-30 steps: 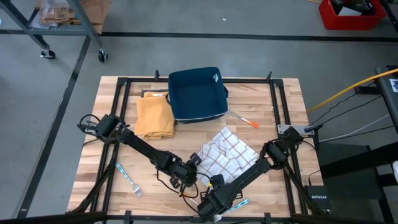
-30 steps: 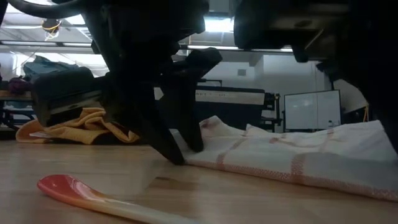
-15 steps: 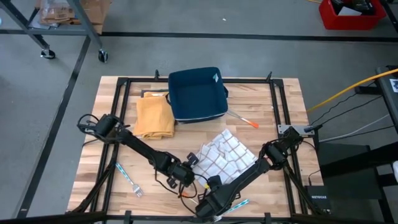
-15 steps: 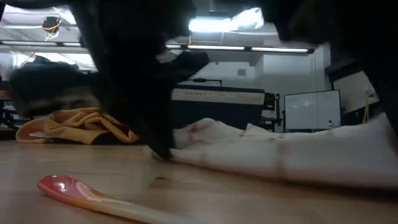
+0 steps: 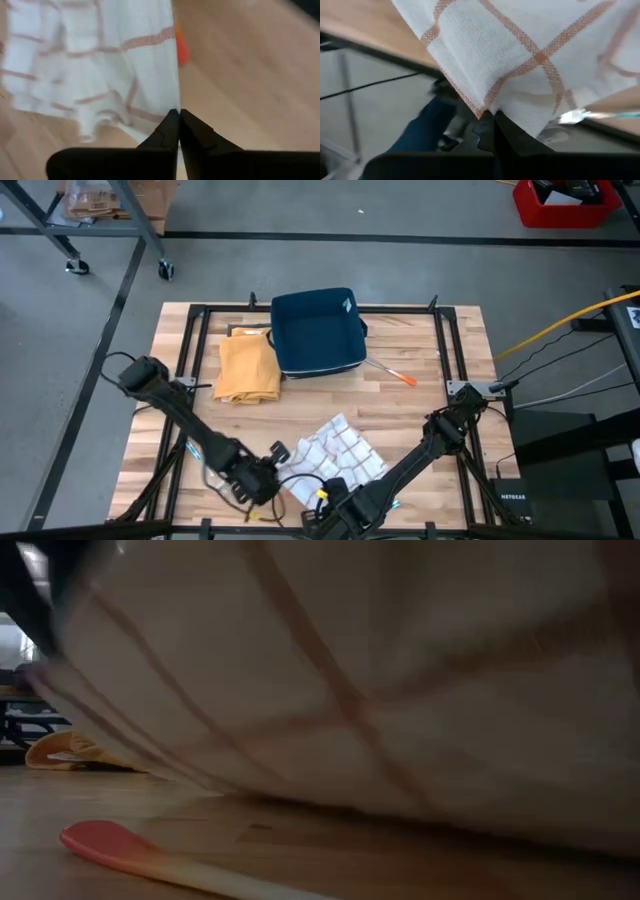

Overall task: Fold towel
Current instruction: Fold the white pattern towel

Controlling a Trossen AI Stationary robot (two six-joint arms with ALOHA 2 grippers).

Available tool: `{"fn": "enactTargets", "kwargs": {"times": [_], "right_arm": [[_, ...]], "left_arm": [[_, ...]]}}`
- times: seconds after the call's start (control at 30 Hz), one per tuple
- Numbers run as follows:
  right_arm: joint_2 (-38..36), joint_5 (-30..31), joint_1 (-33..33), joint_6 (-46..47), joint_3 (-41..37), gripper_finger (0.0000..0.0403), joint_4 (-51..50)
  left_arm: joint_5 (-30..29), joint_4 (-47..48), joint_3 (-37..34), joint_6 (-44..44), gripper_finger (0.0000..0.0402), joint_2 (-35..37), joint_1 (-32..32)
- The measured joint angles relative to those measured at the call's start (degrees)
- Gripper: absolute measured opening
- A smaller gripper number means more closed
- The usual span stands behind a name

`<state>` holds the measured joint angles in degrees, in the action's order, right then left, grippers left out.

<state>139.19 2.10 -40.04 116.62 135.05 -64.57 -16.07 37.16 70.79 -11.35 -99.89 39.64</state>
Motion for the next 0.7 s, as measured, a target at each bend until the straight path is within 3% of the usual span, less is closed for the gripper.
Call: {"fn": "enactTargets", "kwargs": {"times": [0.27, 0.7], "right_arm": [[-2.41, -0.21, -1.06, 1.30, -0.15, 0.0001, -1.04], [-6.10, 1.18, -1.56, 6.29, -0.07, 0.0000, -23.43]], "left_arm": [[-0.87, -0.96, 3.78, 1.74, 0.0000, 5.53, 1.28], [-0.43, -6.65, 3.80, -1.11, 0.0000, 5.17, -9.08]]}}
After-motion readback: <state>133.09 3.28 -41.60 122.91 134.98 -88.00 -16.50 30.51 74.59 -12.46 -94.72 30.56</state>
